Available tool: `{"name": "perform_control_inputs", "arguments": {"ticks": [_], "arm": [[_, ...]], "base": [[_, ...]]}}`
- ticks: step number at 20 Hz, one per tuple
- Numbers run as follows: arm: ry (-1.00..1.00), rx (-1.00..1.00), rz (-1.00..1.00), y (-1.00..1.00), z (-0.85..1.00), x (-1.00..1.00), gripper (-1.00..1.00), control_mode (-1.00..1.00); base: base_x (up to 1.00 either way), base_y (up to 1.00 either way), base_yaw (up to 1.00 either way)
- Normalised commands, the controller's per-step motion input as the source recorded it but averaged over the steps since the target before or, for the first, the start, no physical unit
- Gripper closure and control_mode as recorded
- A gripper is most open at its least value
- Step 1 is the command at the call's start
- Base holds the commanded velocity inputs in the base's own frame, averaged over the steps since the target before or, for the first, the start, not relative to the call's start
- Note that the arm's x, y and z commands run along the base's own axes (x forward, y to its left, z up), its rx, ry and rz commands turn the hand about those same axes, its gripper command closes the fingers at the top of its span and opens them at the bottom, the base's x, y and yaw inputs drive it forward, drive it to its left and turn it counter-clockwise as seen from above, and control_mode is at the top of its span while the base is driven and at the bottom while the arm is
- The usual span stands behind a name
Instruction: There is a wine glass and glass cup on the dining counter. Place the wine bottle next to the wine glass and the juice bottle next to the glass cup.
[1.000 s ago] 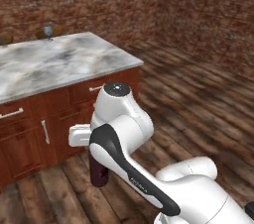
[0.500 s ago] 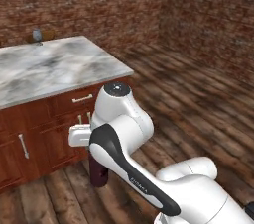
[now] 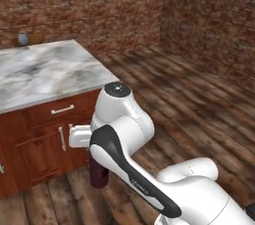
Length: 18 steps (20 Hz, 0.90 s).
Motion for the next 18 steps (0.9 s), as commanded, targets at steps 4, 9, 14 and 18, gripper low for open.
{"name": "perform_control_inputs", "arguments": {"ticks": [4, 9, 14, 18], "arm": [[0.0, 0.0, 0.0, 0.0, 0.0, 0.0, 1.0, 1.0], [0.0, 0.0, 0.0, 0.0, 0.0, 0.0, 1.0, 1.0], [0.0, 0.0, 0.0, 0.0, 0.0, 0.0, 1.0, 1.0], [0.0, 0.0, 0.0, 0.0, 0.0, 0.0, 1.0, 1.0]], "base": [[0.59, -0.54, 0.07], [0.58, -0.53, 0.09], [0.58, -0.51, 0.12], [0.58, -0.5, 0.14]]}}
